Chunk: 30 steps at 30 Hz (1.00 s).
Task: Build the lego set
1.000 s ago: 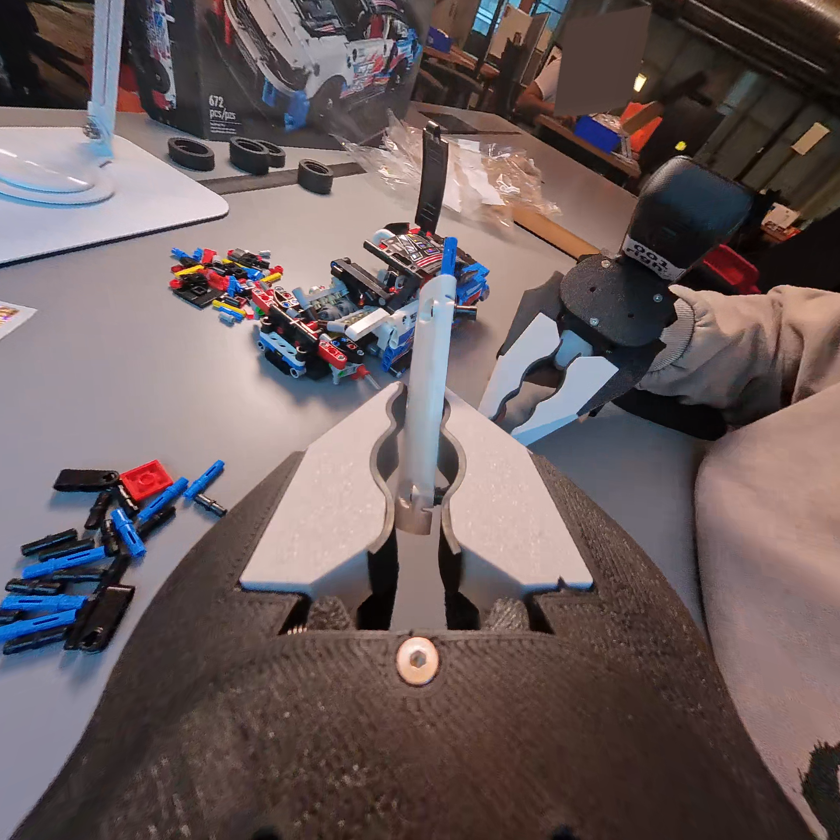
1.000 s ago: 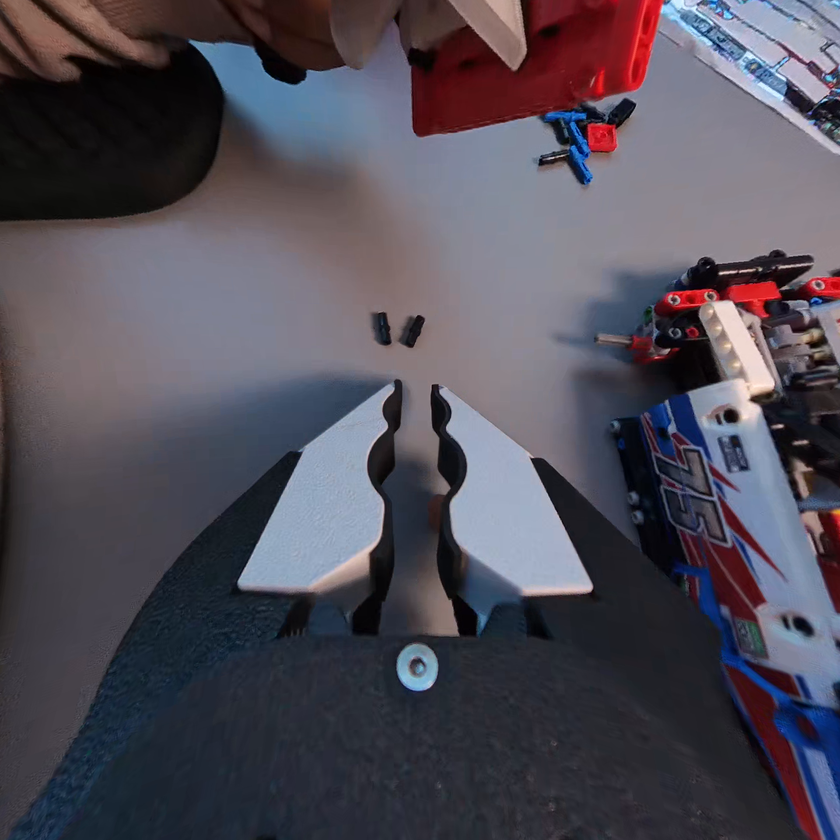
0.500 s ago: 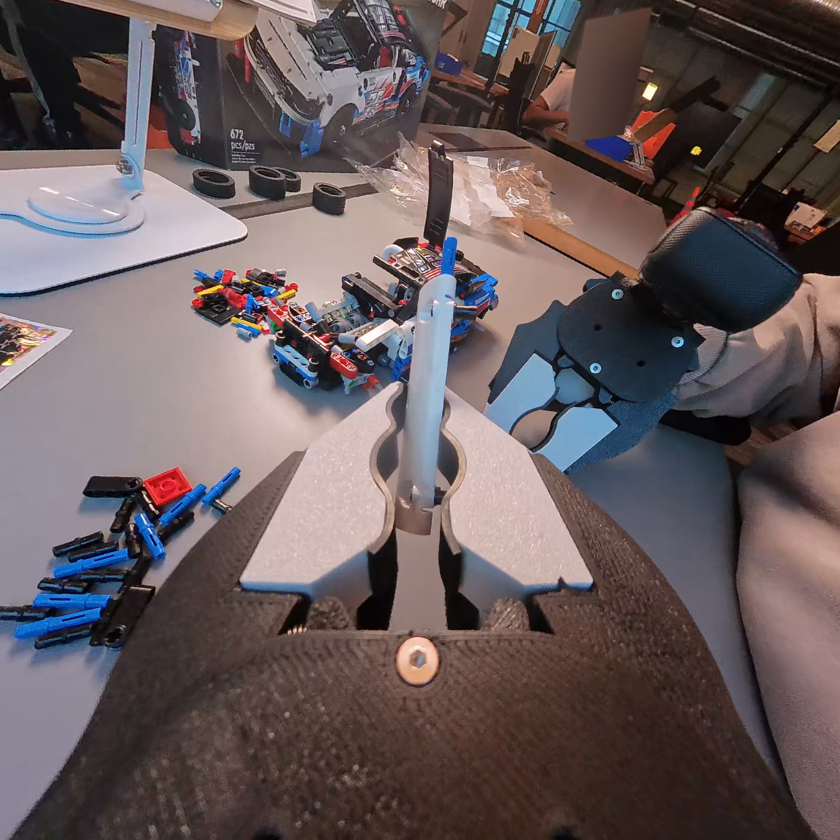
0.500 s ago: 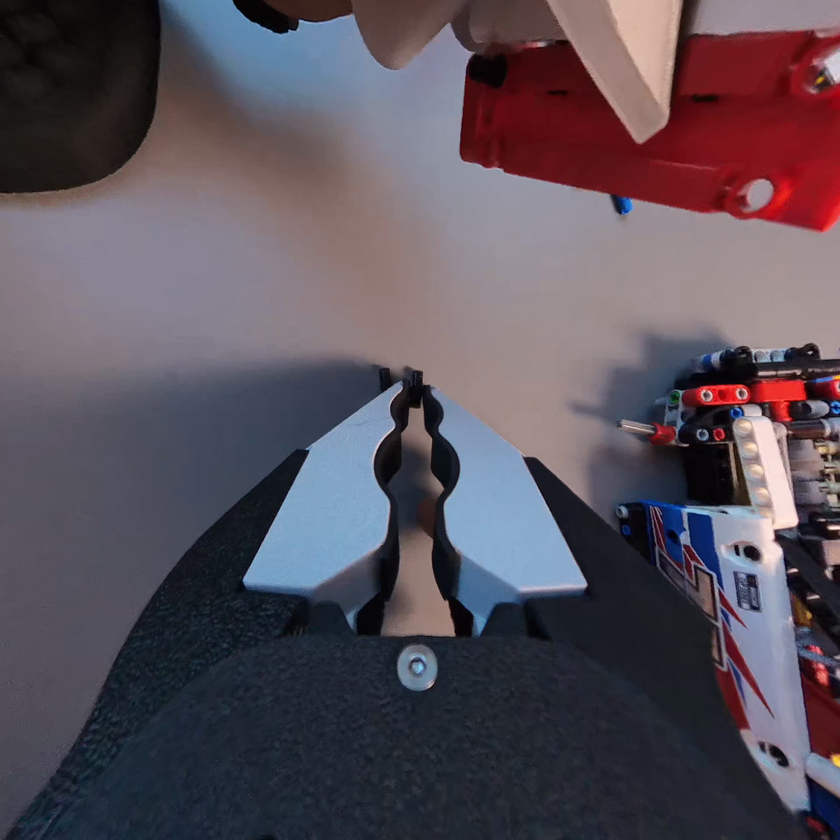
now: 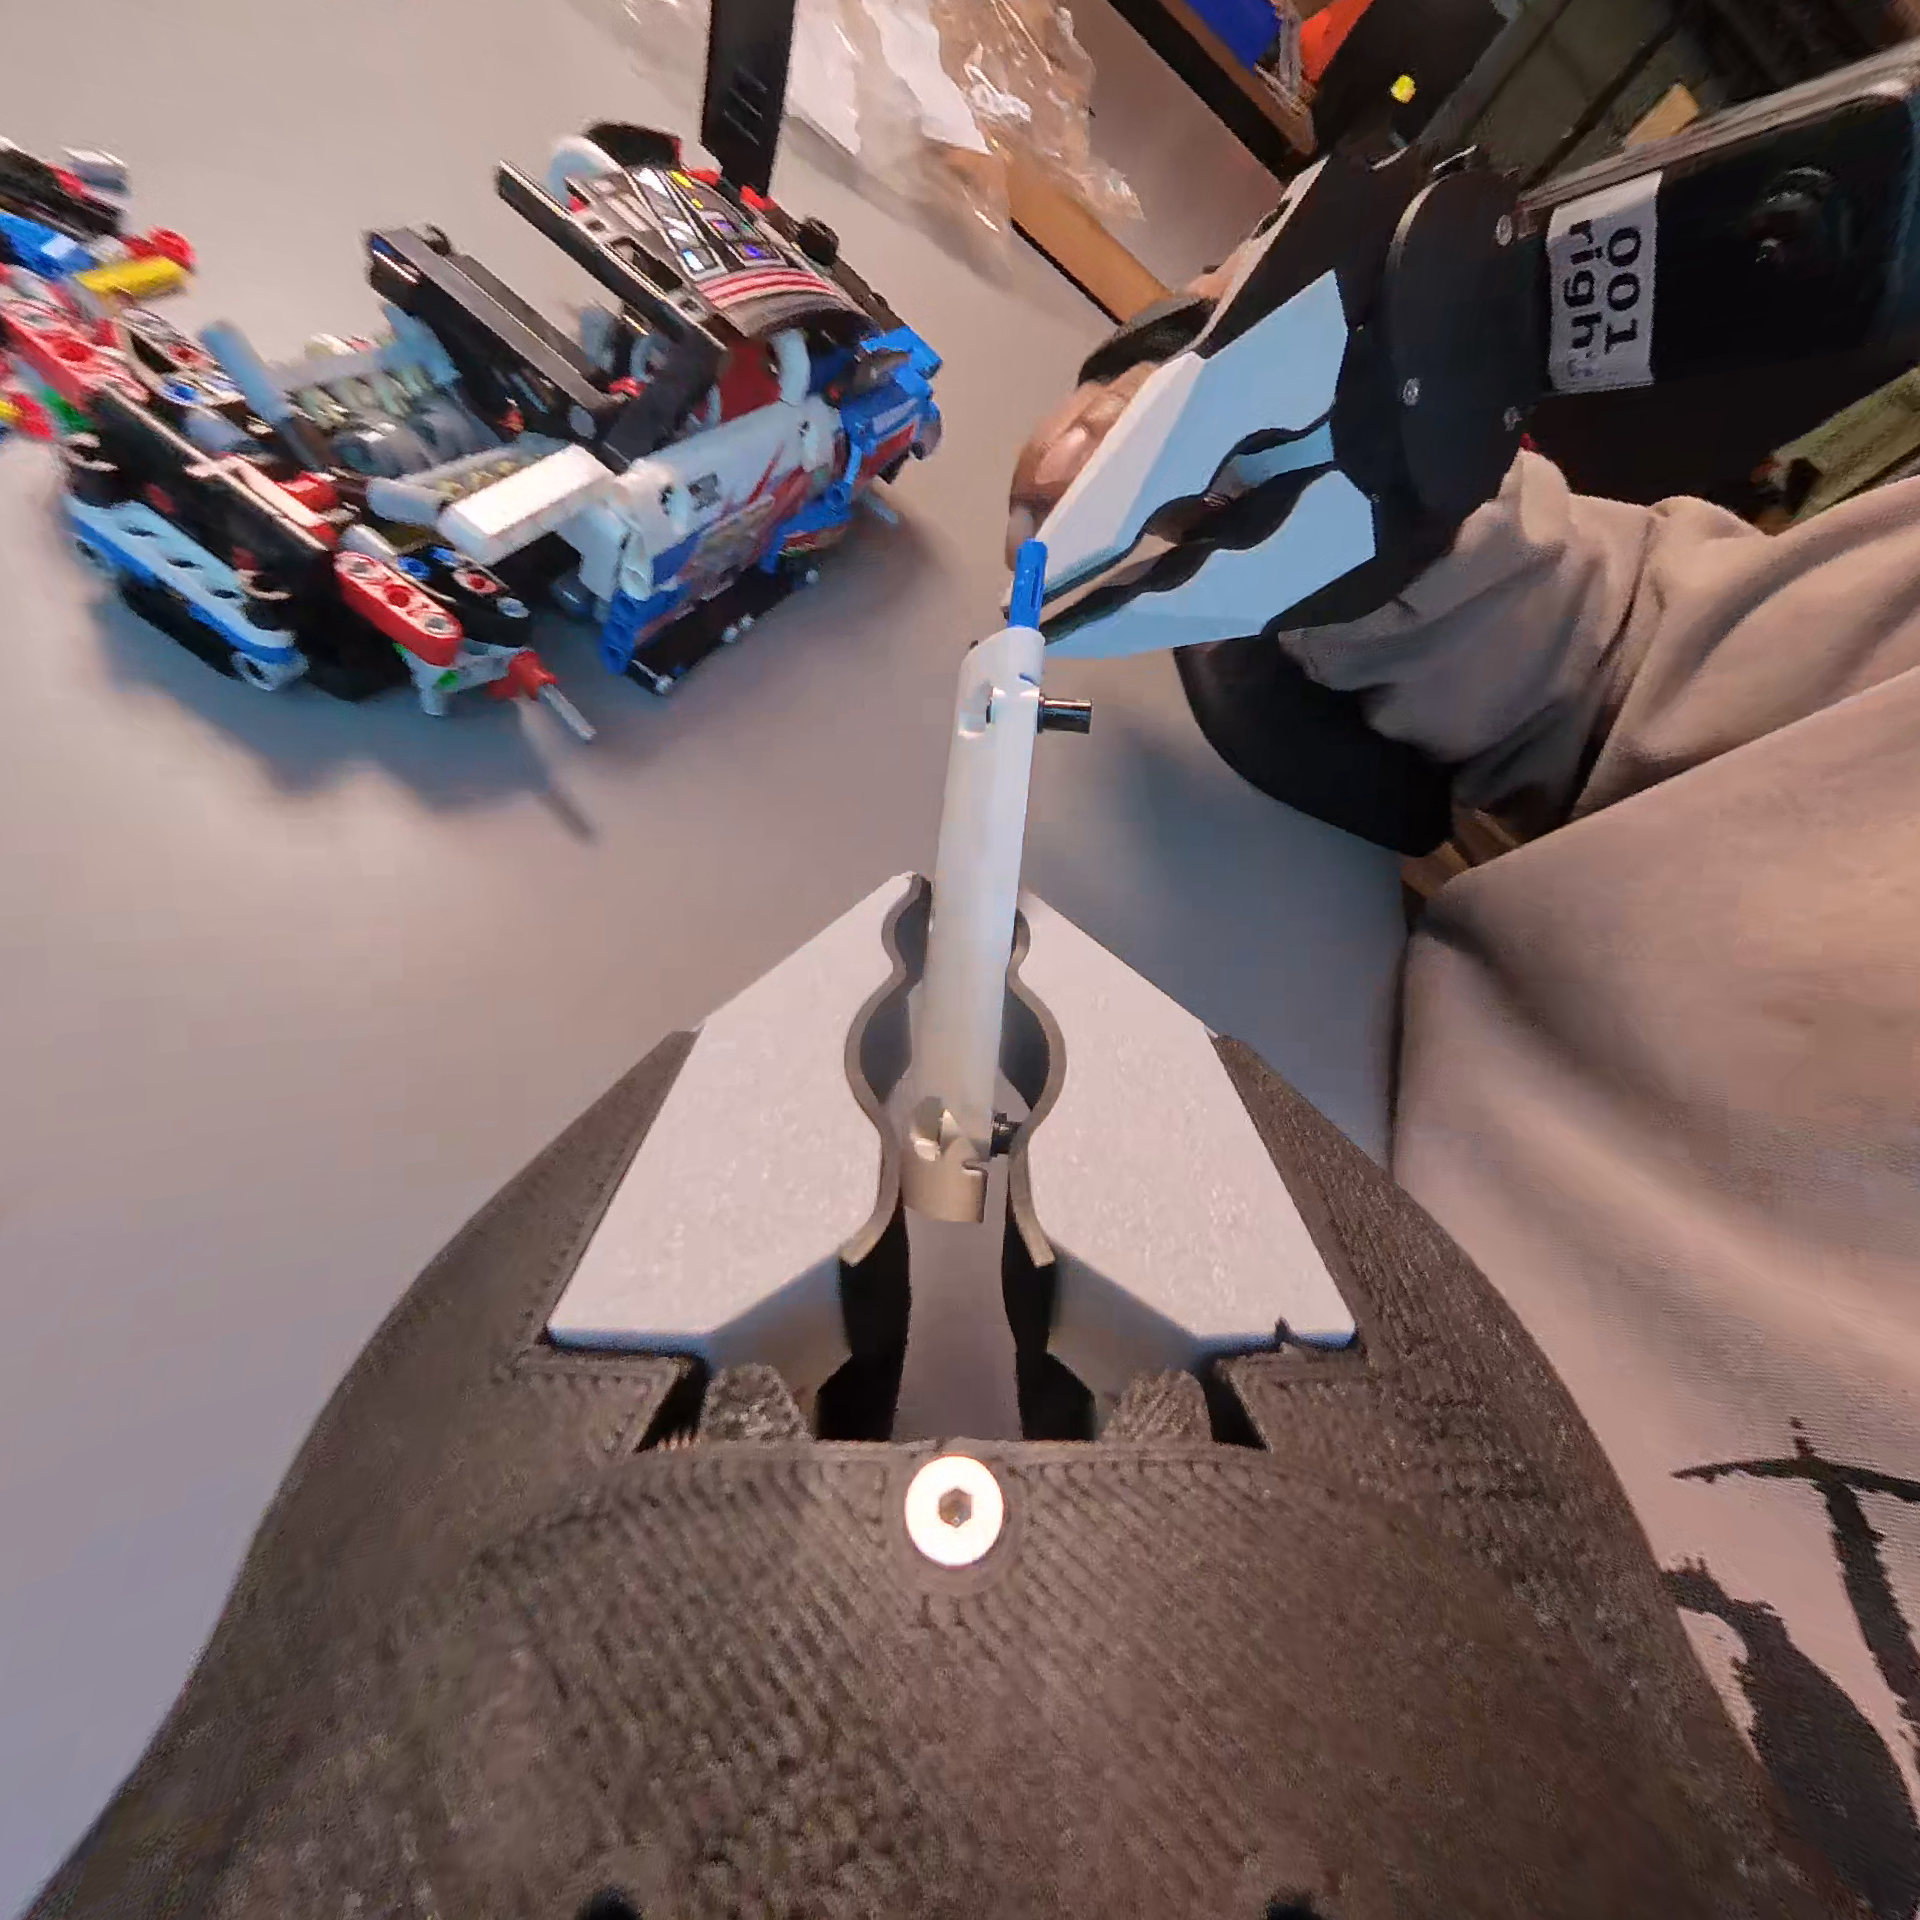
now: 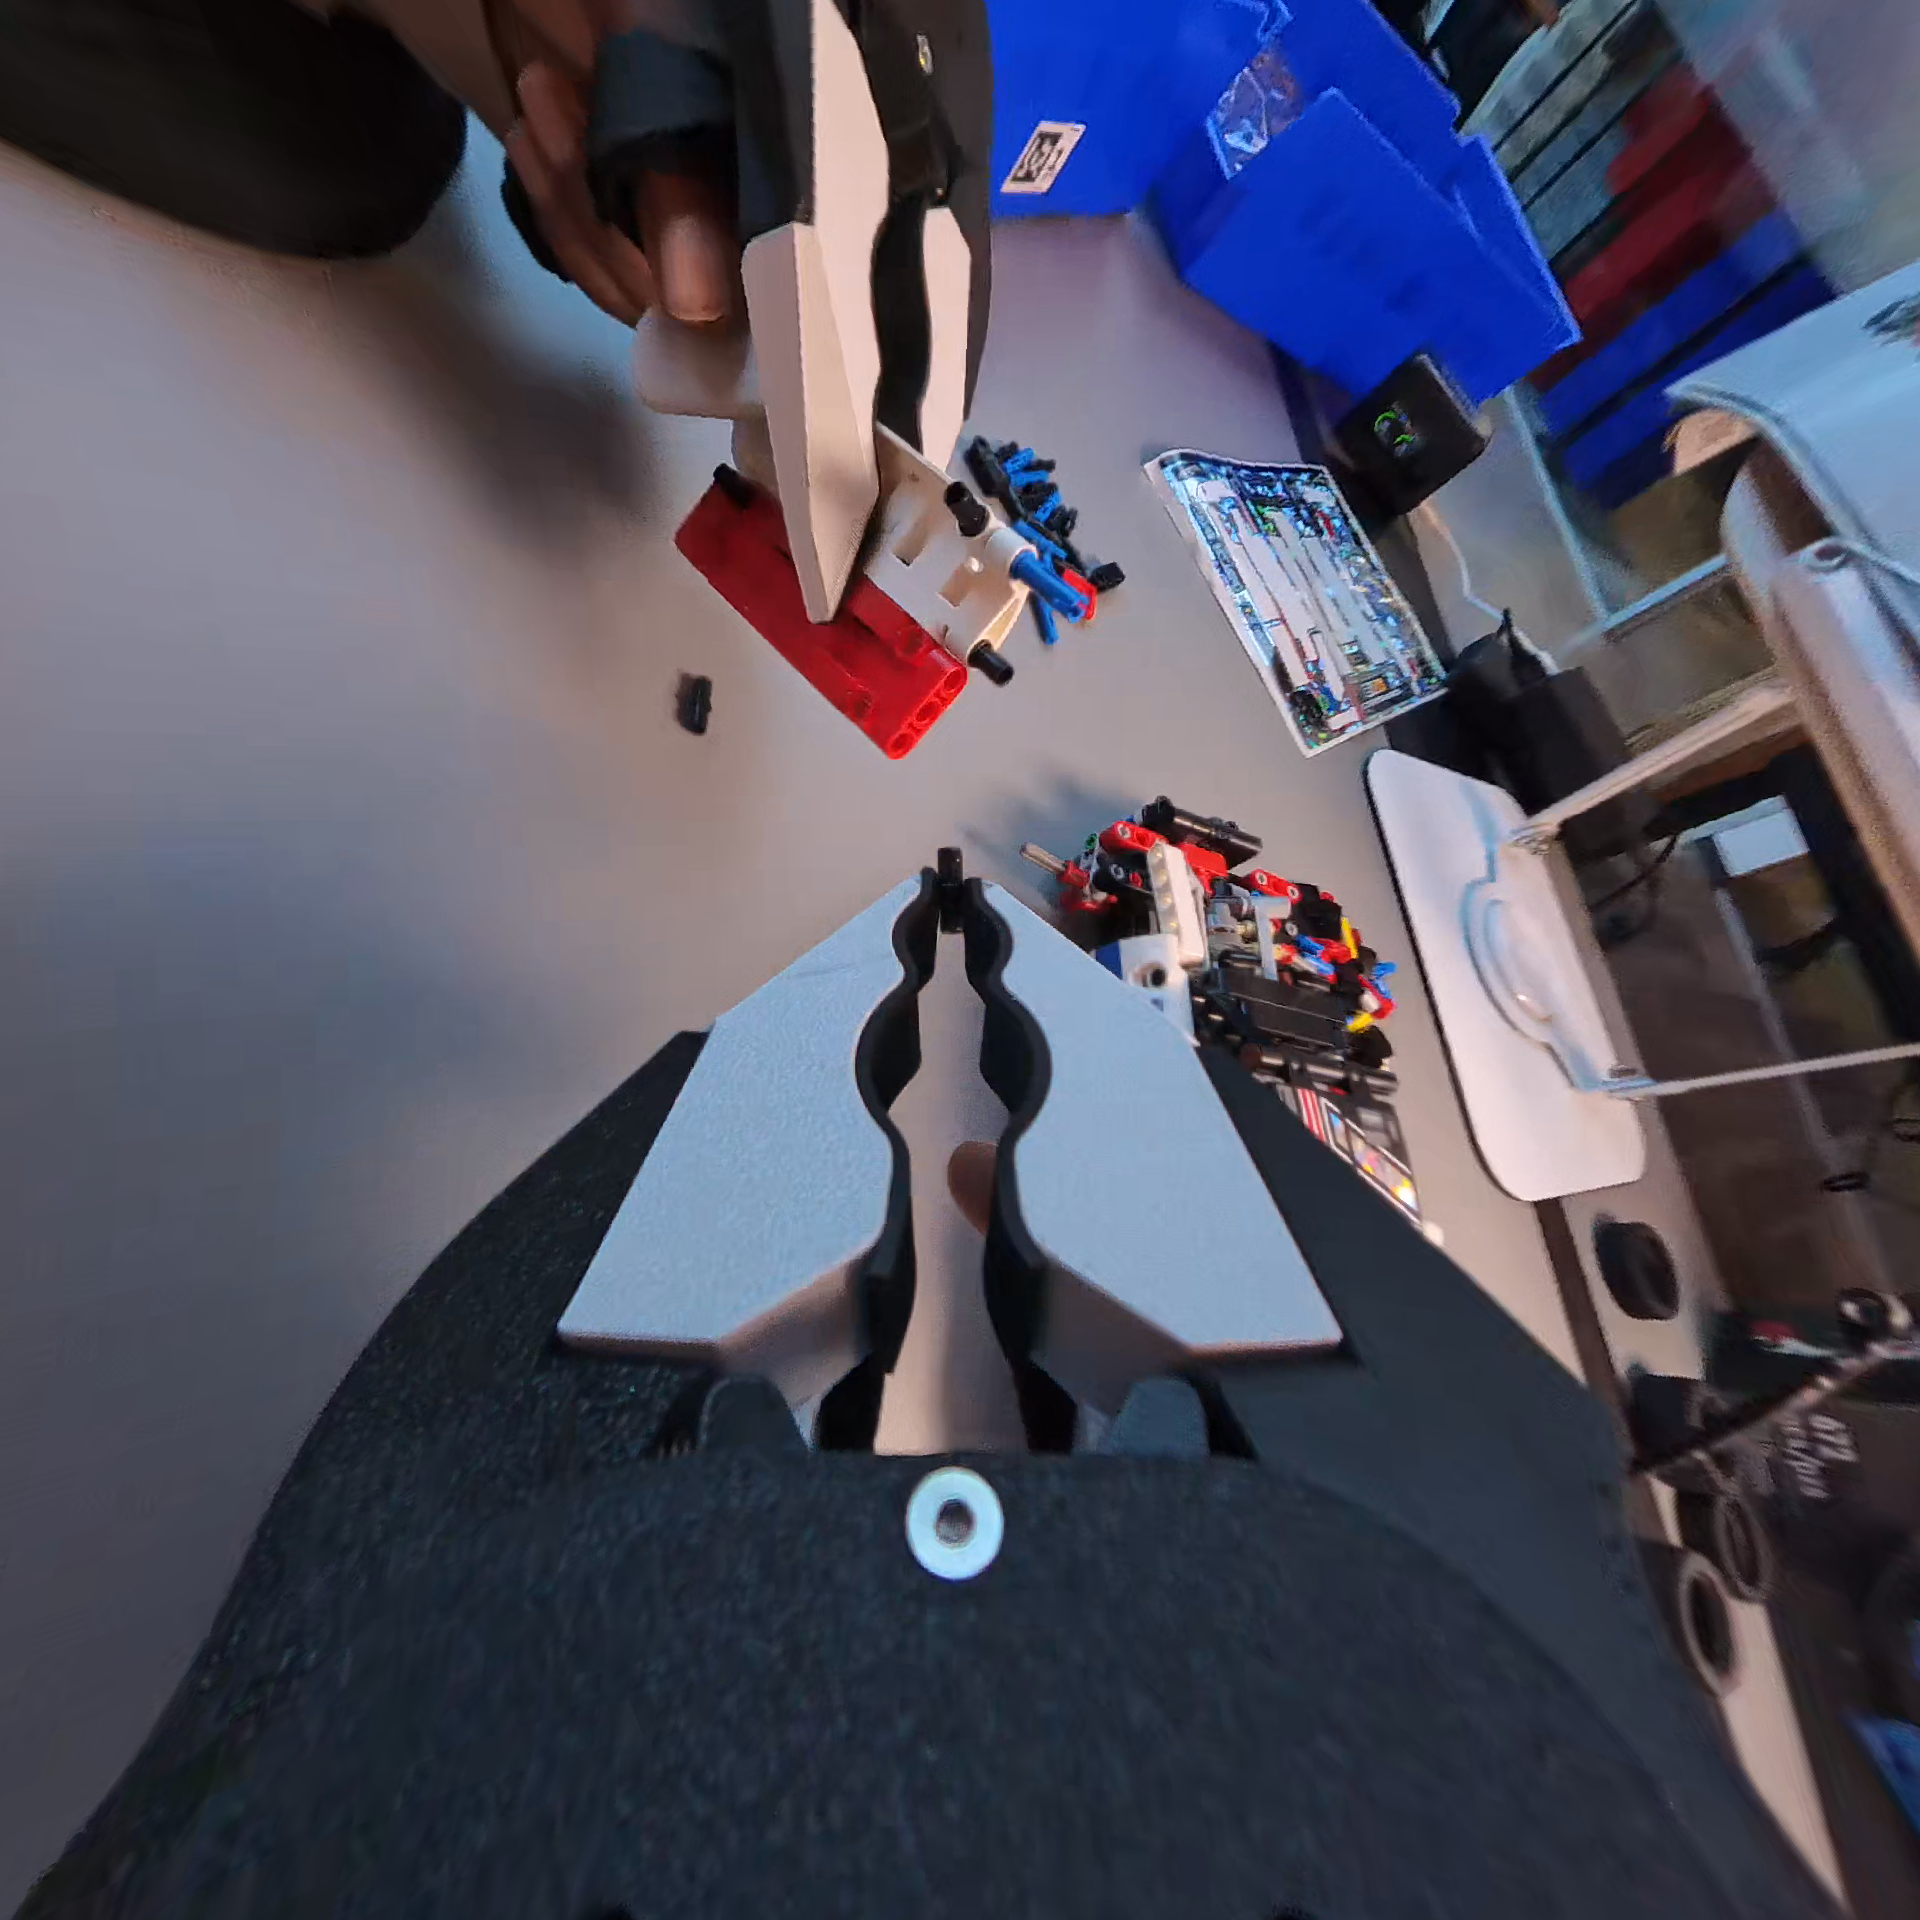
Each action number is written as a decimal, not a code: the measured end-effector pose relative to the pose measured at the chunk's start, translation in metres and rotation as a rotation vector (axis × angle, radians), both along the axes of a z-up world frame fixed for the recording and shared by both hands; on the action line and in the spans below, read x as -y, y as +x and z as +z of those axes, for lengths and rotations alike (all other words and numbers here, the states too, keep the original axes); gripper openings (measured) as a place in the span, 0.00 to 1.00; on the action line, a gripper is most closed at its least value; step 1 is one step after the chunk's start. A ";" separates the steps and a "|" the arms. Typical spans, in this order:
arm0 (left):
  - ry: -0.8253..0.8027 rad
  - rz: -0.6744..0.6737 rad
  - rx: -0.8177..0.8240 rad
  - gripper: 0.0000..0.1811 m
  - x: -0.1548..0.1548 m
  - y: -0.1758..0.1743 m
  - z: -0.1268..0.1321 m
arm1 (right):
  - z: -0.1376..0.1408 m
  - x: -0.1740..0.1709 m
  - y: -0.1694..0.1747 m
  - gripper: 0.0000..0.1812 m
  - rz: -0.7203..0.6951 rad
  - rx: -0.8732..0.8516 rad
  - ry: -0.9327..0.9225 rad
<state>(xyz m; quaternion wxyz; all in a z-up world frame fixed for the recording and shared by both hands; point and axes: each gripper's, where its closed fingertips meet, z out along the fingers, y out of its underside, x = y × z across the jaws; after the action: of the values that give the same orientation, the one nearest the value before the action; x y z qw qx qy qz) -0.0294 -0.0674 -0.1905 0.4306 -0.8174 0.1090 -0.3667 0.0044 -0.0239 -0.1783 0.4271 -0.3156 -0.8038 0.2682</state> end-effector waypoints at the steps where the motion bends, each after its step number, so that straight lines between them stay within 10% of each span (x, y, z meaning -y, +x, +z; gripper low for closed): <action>1: -0.019 -0.026 0.026 0.05 0.000 0.008 -0.001 | -0.001 0.000 0.005 0.01 0.012 -0.022 0.038; 30: -0.263 -0.160 0.072 0.04 0.002 0.052 -0.037 | -0.033 0.023 0.026 0.00 0.241 -0.075 0.544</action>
<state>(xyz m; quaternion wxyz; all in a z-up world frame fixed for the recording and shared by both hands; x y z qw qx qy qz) 0.0221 -0.0693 -0.2274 0.2930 -0.8418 0.1091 -0.4400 0.0301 -0.0467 -0.2115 0.4904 -0.0818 -0.8615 0.1031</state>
